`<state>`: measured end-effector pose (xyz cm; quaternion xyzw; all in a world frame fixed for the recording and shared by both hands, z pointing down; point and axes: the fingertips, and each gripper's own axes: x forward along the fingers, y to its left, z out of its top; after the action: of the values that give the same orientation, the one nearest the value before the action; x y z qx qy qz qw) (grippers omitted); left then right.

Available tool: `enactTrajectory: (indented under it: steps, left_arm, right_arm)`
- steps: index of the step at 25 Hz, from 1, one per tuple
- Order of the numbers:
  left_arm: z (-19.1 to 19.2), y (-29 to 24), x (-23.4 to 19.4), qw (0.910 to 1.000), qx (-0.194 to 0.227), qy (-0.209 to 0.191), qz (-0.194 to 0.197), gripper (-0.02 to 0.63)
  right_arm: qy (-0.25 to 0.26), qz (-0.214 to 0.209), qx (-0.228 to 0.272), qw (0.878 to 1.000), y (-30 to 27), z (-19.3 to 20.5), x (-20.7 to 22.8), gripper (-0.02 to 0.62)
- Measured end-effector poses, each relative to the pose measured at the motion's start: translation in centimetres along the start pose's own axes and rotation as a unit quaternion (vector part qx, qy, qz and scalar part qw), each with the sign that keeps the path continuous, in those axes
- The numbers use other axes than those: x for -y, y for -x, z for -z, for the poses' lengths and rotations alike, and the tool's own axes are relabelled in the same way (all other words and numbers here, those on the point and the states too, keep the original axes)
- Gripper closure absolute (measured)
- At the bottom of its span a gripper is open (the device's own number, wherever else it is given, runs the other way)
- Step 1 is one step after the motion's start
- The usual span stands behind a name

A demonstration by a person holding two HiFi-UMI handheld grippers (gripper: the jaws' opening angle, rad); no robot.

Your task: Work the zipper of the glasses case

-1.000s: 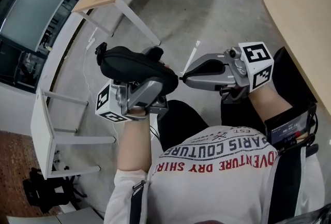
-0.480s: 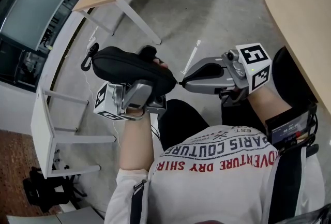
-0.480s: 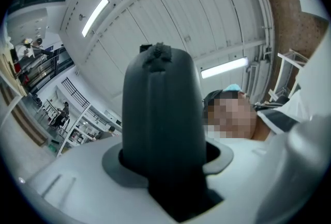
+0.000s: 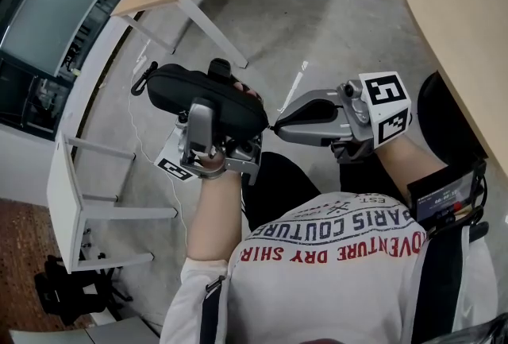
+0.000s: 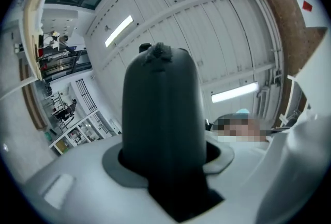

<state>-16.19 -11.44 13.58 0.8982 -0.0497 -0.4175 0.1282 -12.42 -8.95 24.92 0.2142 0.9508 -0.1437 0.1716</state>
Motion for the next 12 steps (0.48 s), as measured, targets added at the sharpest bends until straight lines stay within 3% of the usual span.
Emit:
enactTrajectory:
  steps: [7, 12]
  left_arm:
    - [-0.4, 0.1, -0.8, 0.9987, 0.032, 0.039, -0.004, 0.36]
    - [0.3, 1.0, -2.5, 0.9964, 0.044, 0.06, -0.04, 0.359]
  right_arm:
    - [0.004, 0.011, -0.018, 1.0, -0.7, 1.0, 0.4, 0.597]
    - [-0.012, 0.021, -0.027, 0.999, -0.4, 2.1, 1.1, 0.597]
